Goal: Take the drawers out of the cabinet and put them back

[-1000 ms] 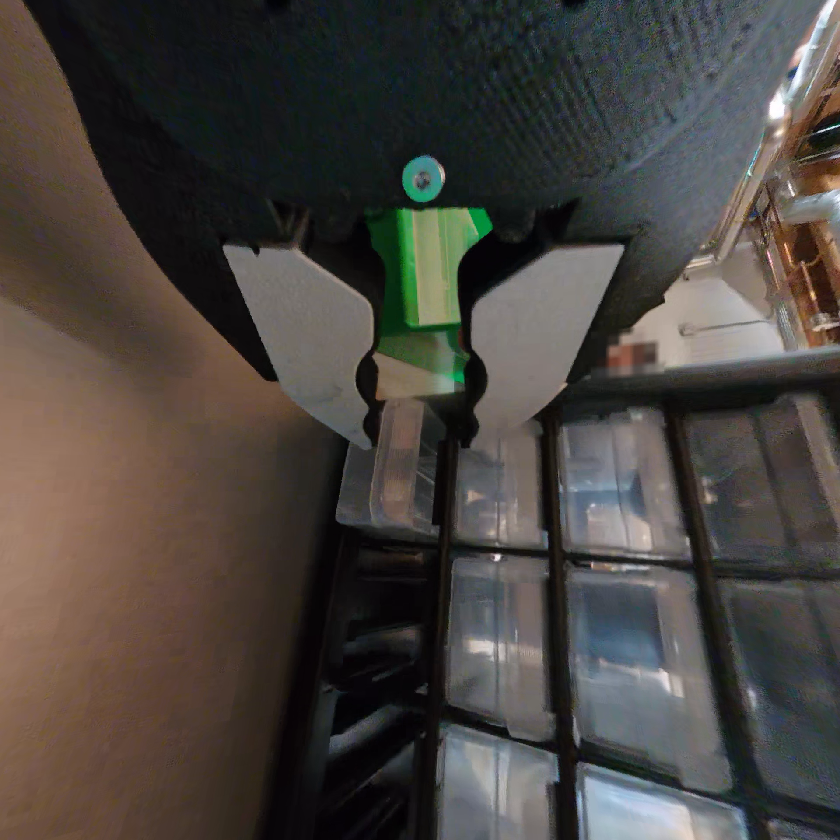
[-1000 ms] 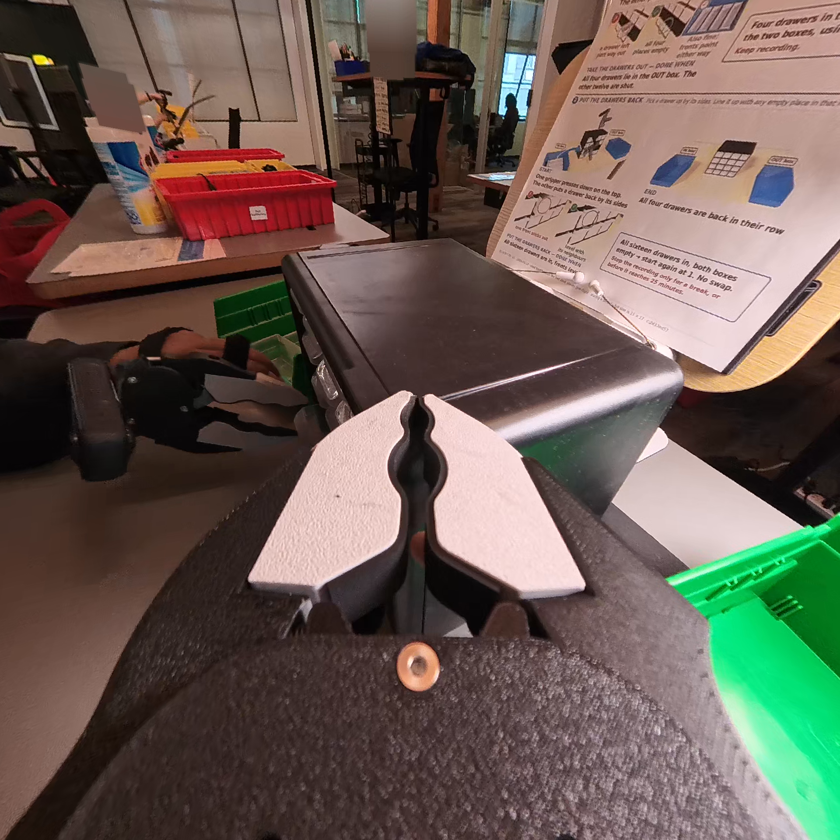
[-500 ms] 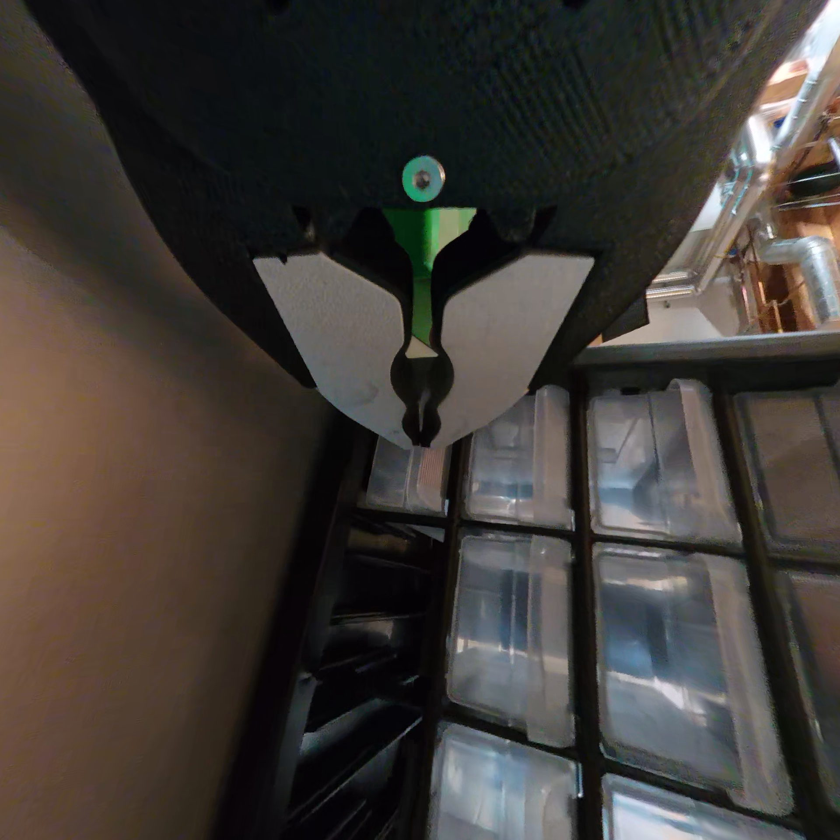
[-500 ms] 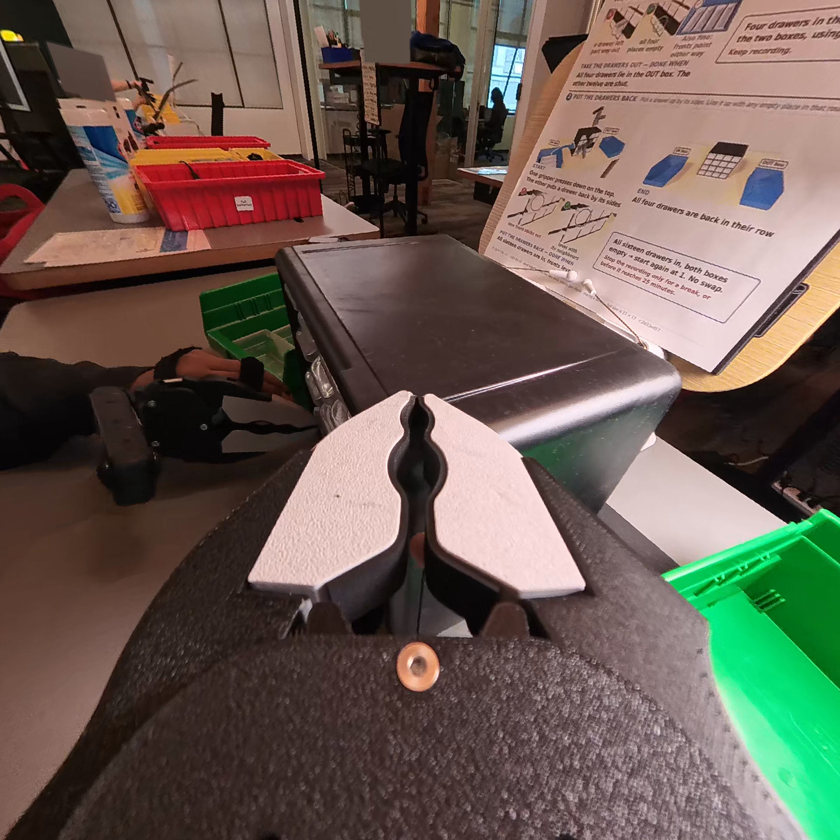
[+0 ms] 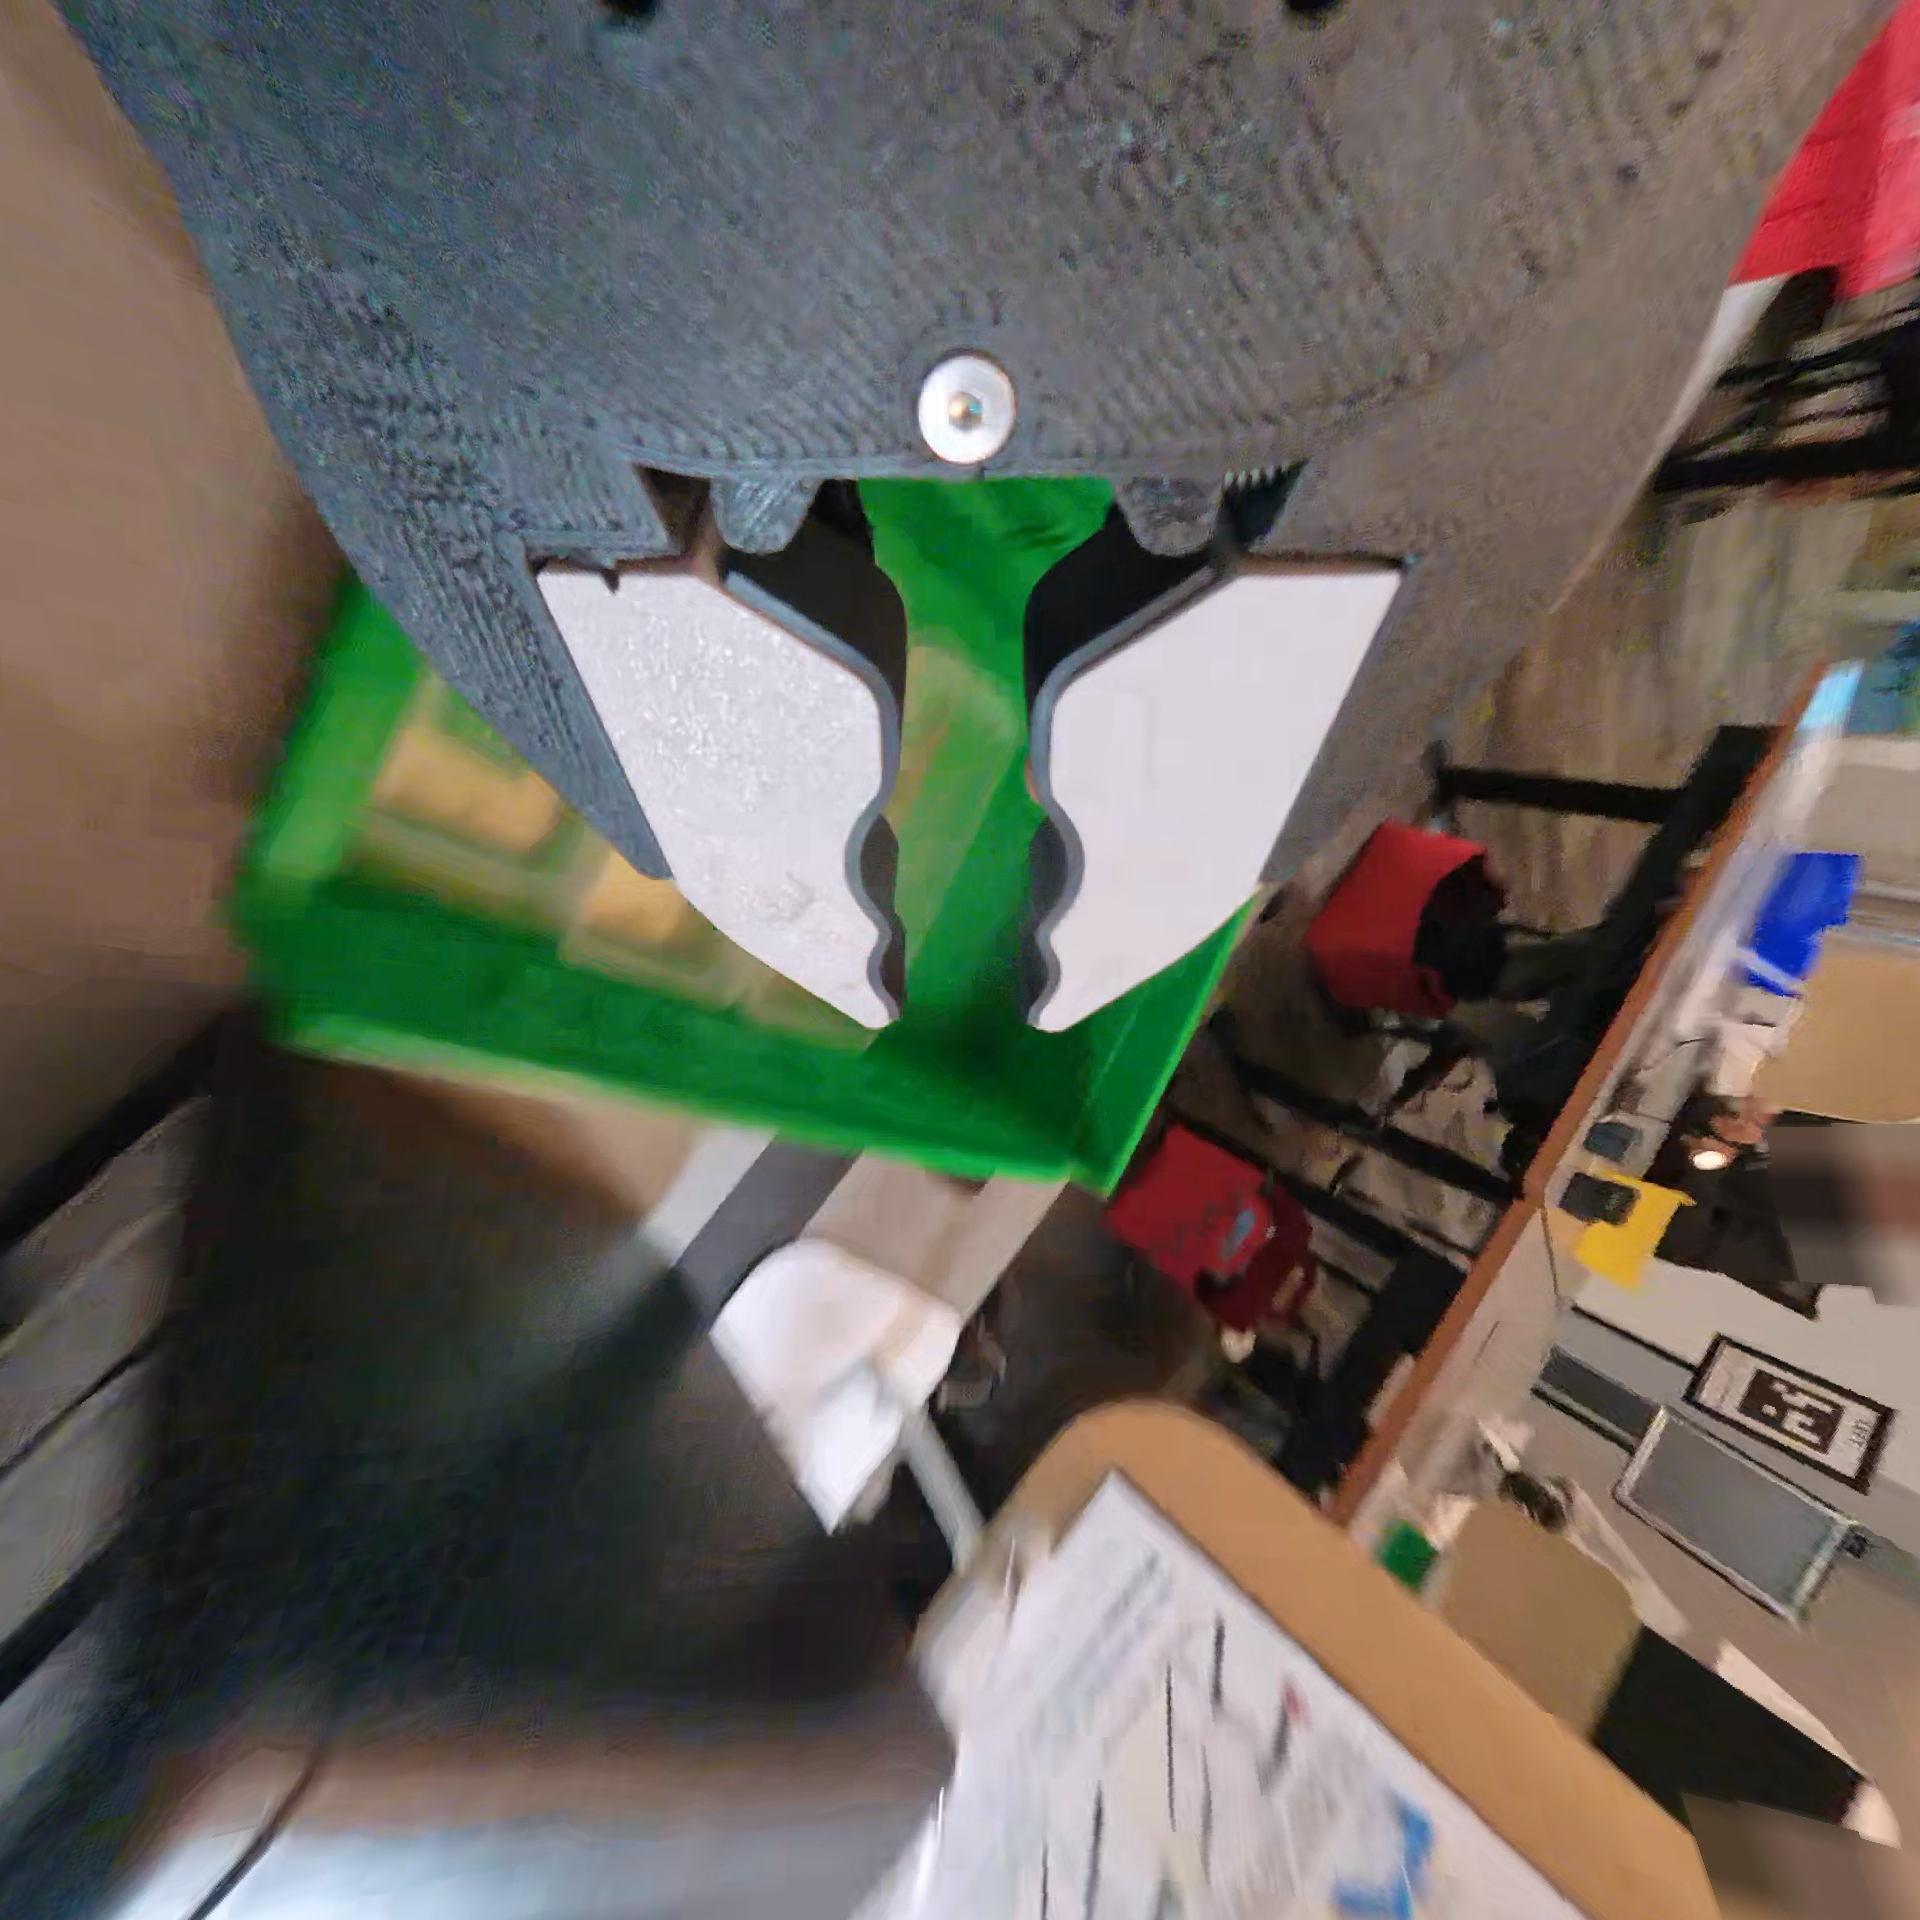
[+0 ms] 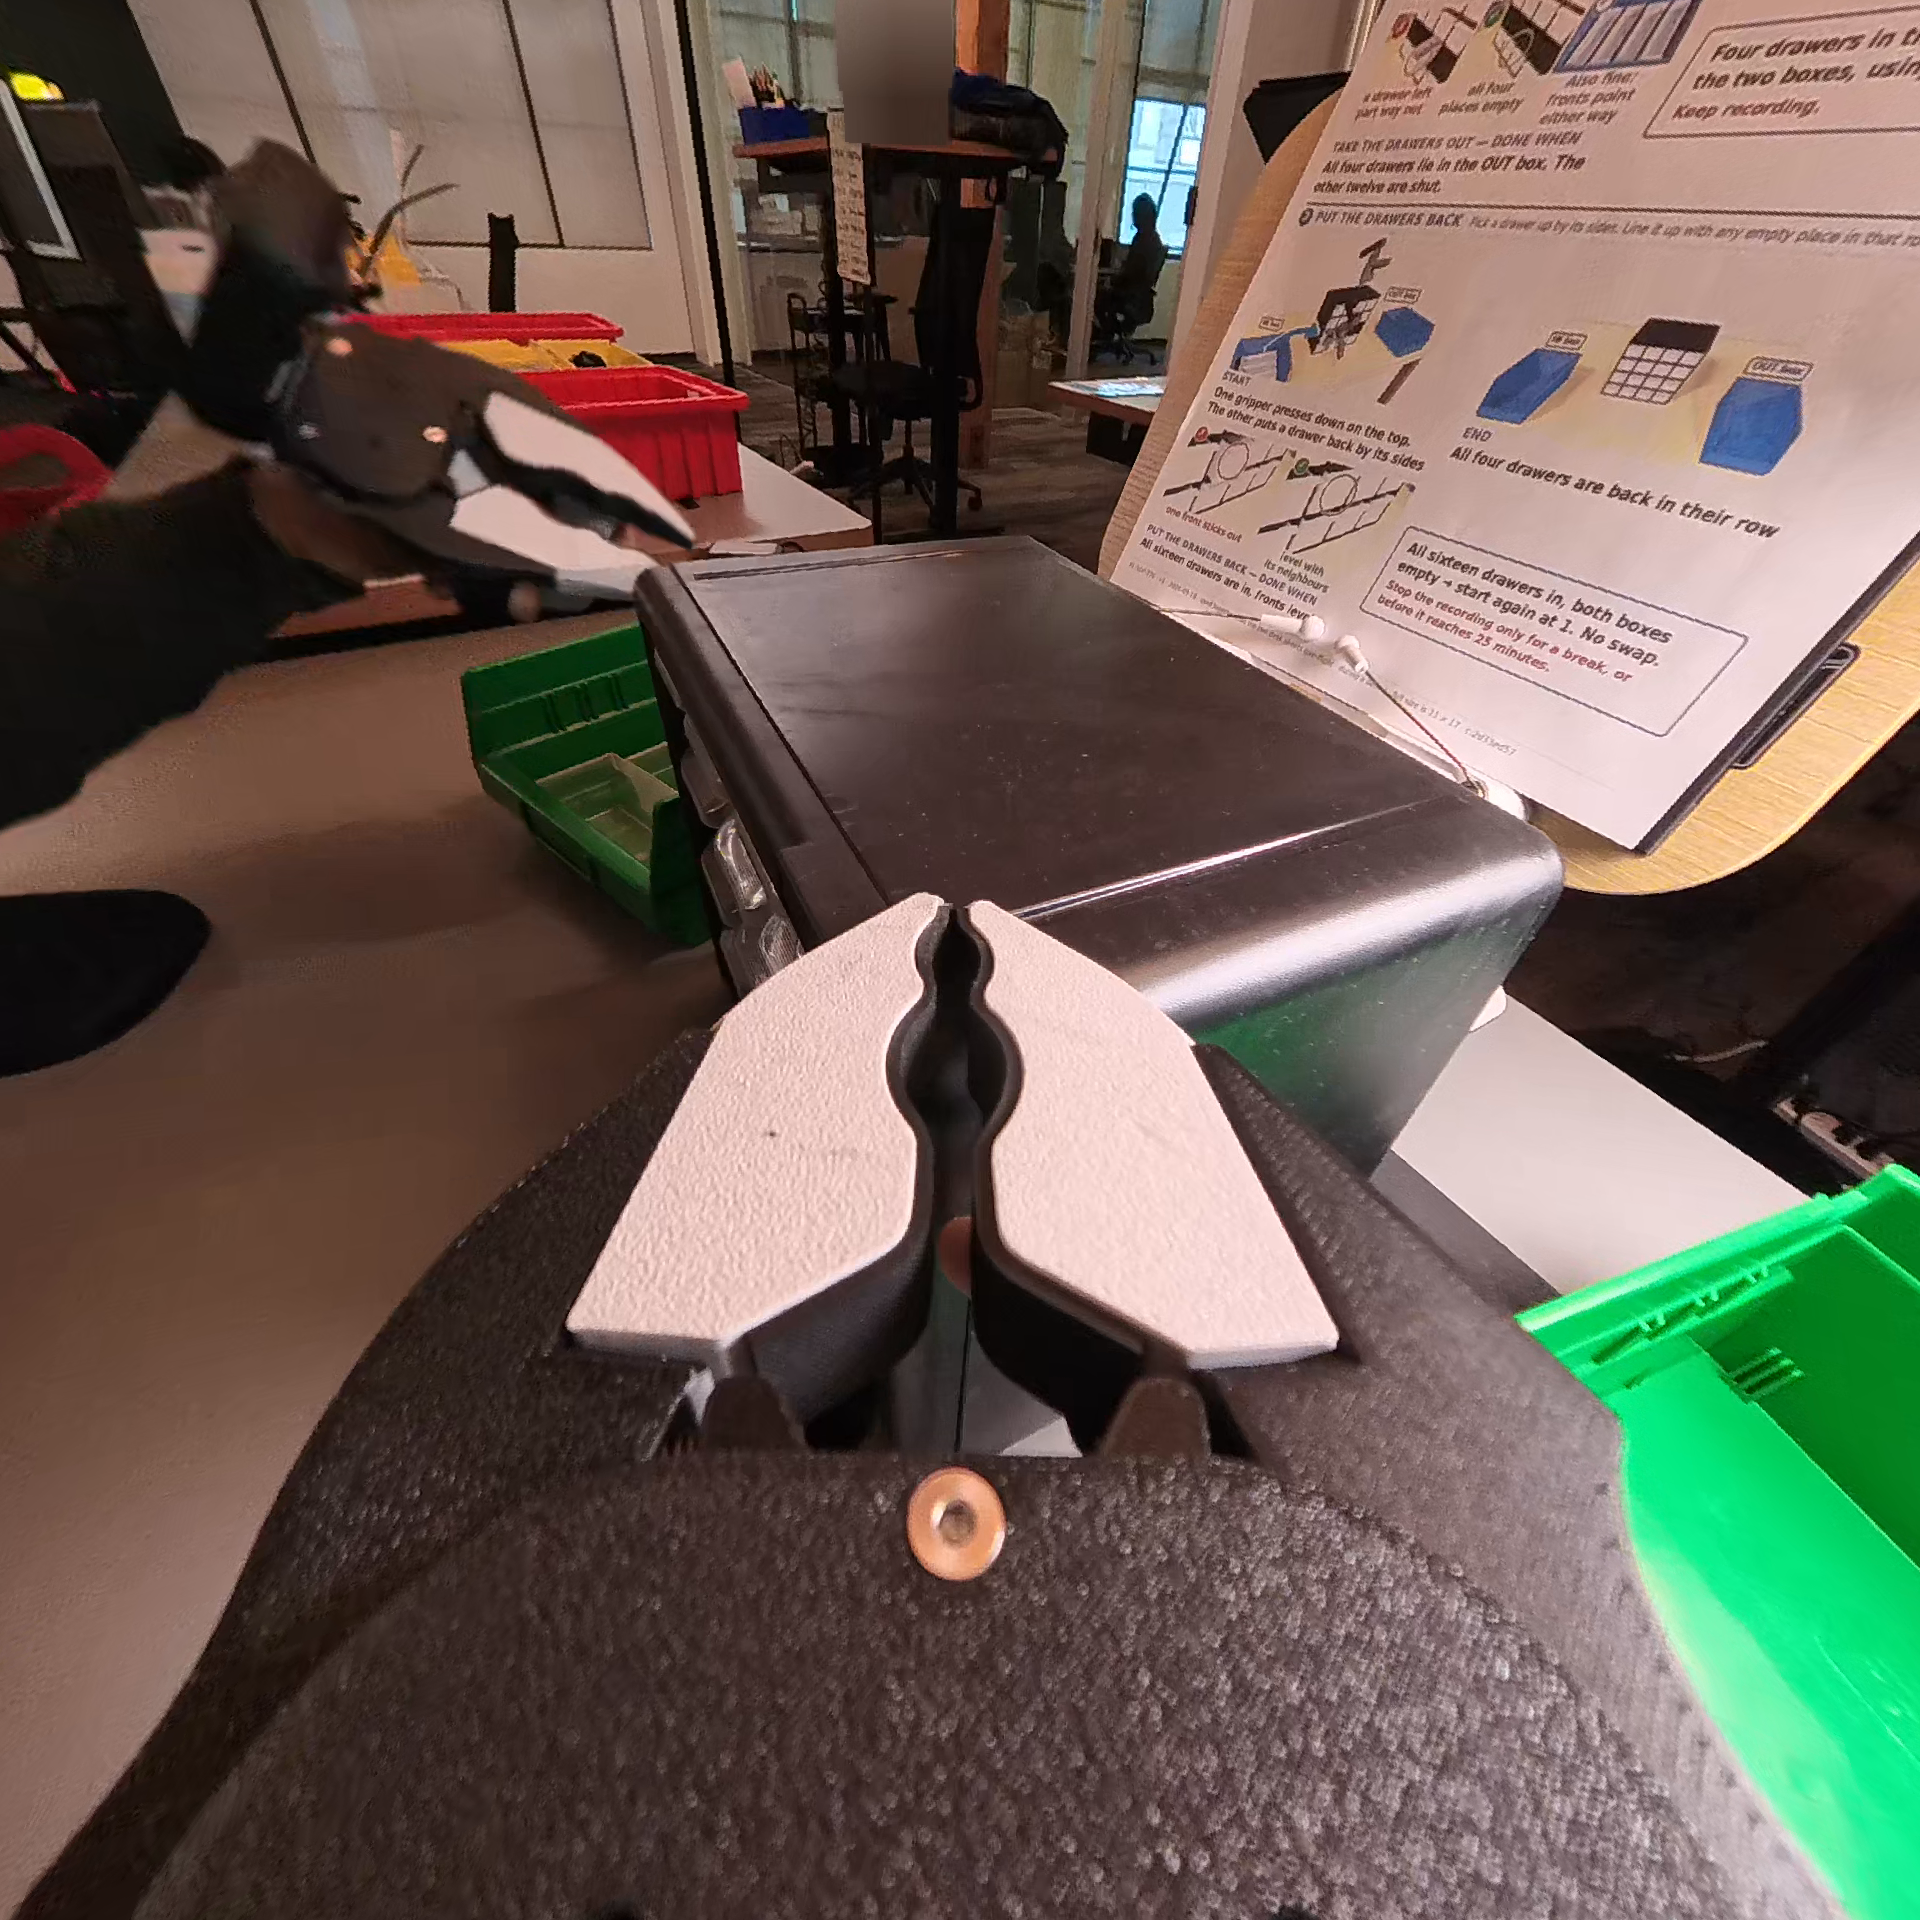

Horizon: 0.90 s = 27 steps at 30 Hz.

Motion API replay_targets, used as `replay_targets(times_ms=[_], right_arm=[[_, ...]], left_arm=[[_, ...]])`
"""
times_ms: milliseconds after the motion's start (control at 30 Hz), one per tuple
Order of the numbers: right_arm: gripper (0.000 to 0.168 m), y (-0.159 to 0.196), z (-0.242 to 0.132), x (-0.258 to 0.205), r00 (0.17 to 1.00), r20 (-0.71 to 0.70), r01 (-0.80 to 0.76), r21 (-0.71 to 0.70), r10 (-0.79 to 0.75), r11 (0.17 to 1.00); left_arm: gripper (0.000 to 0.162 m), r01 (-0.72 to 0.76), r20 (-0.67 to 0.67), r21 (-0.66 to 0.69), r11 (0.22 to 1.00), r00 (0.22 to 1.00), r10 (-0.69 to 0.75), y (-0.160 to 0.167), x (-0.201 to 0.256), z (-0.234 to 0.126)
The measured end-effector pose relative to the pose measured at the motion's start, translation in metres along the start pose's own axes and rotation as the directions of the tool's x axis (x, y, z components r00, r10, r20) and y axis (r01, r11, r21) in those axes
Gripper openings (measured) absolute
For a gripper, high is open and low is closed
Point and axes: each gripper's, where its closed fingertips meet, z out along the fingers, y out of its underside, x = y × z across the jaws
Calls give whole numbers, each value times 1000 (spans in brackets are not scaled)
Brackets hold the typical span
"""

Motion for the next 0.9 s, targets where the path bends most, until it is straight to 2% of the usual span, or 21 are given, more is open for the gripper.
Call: replay_targets(times_ms=[67,133,267,400,500,633,700,767,900], right_arm=[[0,0,0,0,1000,-1,1,-1,-1,1000],[0,0,0,0,1000,-4,3,-4,-3,1000],[0,0,0,0,1000,-12,10,-6,-10,1000],[0,0,0,0,1000,3,4,6,-4,1000],[0,0,0,0,1000,24,-10,21,10,1000],[0,0,-1,-1,999,38,-15,35,14,999],[0,0,-1,-1,999,39,-12,37,10,999],[0,0,-1,-1,999,42,-9,39,7,999],[0,-1,-1,-1,998,59,-17,52,14,999]], left_arm=[[22,-179,-43,-162,970,984,175,34,-24,17],[22,-330,-168,-290,898,942,292,72,-32,32],[24,-616,-432,-375,692,777,458,137,-30,43],[28,-841,-600,-322,436,537,593,171,-30,46],[32,-936,-656,-235,262,351,668,182,-34,54],[39,-985,-691,-130,117,174,702,189,-32,70],[36,-992,-714,-95,82,125,688,195,-27,74],[31,-993,-734,-91,77,119,669,201,-25,77],[14,-986,-733,-84,144,159,661,204,-16,76]])
